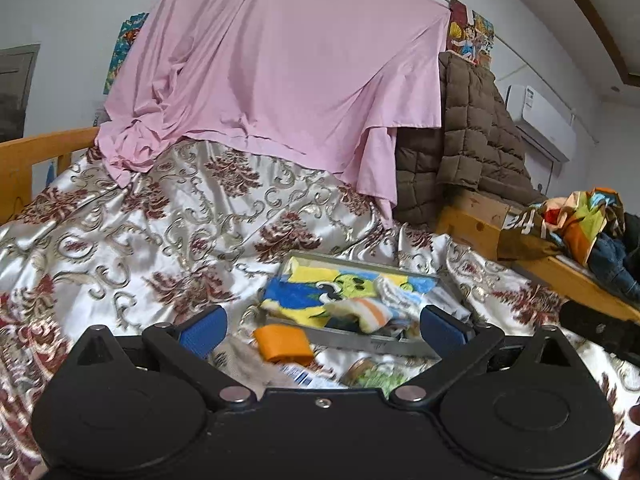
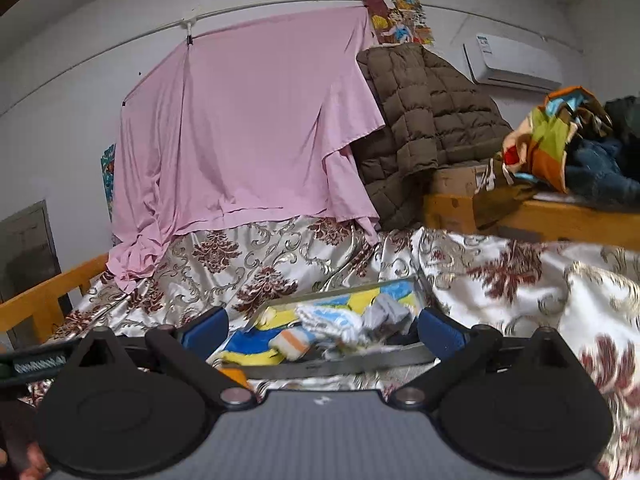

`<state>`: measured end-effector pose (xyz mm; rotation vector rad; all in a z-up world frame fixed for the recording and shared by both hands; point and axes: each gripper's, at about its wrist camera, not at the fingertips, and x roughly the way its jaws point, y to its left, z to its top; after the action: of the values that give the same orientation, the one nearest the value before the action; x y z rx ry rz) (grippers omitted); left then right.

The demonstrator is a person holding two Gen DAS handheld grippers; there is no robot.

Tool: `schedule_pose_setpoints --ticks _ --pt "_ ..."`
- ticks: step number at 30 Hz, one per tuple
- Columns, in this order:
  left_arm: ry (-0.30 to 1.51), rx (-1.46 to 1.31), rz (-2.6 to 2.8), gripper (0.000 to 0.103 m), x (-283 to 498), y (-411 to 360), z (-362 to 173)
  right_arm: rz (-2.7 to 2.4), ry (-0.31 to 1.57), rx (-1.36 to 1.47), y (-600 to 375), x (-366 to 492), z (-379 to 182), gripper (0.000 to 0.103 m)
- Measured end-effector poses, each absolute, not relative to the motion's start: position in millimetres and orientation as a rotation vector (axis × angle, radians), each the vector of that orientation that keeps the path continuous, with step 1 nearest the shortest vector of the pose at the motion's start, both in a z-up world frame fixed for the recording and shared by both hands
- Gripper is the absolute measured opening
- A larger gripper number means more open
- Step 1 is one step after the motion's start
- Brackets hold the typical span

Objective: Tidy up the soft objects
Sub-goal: 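Move both grippers back toward the beige pouch and orange cup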

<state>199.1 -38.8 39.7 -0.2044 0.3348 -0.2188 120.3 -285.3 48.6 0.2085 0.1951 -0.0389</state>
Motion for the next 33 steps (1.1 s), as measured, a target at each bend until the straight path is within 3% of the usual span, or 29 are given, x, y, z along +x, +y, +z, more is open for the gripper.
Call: schedule_pose_setpoints --ticks 33 --pt "0.509 -0.114 -0.099 0.102 194 9 -43 0.073 0.436 0.101 -224 139 -20 0.103"
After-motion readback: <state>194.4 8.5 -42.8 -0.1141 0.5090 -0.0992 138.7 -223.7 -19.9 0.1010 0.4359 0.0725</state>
